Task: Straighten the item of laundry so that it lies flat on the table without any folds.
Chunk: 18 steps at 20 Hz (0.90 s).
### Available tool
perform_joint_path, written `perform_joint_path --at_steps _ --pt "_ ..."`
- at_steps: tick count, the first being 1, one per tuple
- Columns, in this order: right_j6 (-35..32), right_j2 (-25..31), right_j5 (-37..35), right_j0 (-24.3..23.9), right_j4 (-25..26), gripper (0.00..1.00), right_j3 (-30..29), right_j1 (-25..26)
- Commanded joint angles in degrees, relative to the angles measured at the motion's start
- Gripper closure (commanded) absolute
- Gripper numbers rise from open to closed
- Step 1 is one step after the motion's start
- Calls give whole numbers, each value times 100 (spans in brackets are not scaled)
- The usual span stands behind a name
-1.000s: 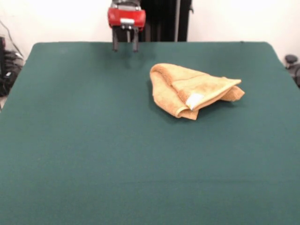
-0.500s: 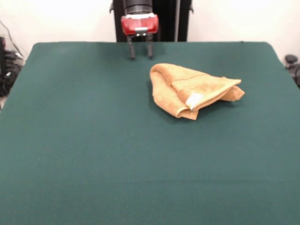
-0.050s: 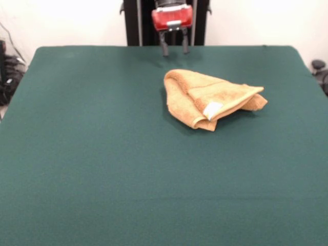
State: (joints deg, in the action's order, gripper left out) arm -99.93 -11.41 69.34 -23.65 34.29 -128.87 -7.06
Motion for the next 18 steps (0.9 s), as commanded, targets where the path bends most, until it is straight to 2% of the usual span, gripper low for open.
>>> perform_joint_path --at_steps 1,6,12,18 --pt "-1785 1005 146 378 -540 0 -911 408" --pt "-1651 1097 489 551 -756 0 -725 576" --pt "-1464 1033 45 398 -417 0 114 885" --pt "-1452 1204 -374 202 -176 0 333 695"
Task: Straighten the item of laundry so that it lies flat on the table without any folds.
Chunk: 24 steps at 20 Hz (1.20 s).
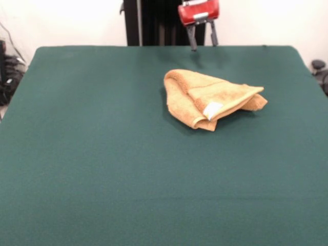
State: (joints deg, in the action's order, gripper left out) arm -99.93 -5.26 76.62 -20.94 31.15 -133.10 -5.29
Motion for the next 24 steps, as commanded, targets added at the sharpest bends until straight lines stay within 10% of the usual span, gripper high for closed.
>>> perform_joint_path --at_steps 1,24 --pt "-1446 602 -1140 -90 165 0 777 488" --pt "-1210 662 -2046 -548 942 0 1533 140"
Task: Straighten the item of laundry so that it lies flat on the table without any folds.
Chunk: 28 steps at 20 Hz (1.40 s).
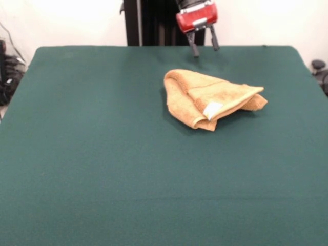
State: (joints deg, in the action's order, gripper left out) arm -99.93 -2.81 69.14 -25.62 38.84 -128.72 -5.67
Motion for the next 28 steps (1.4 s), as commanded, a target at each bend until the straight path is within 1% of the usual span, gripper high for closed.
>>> perform_joint_path --at_steps 1,5,8,16,19,28 --pt "-1206 428 -1310 -94 173 0 1093 169" --pt "-1117 417 -1137 -142 116 0 1121 284" --pt "-1028 416 -1070 -179 131 0 1289 386" --pt "-963 419 -1122 -239 241 0 1637 328" --pt "-993 428 -1162 -250 235 0 1664 270" --pt "-904 249 -570 -296 -15 0 1581 627"
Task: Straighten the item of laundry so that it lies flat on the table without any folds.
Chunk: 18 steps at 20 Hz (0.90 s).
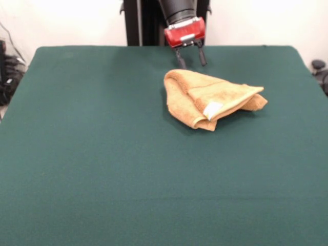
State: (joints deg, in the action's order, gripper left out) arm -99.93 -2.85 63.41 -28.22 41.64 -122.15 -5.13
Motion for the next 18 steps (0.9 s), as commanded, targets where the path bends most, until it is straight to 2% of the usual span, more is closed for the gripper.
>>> perform_joint_path --at_steps 1,9,18 --pt "-899 241 21 -43 -291 0 913 579" --pt "-874 257 51 -122 -185 0 969 594" --pt "-896 353 -247 -119 -30 0 1121 345"
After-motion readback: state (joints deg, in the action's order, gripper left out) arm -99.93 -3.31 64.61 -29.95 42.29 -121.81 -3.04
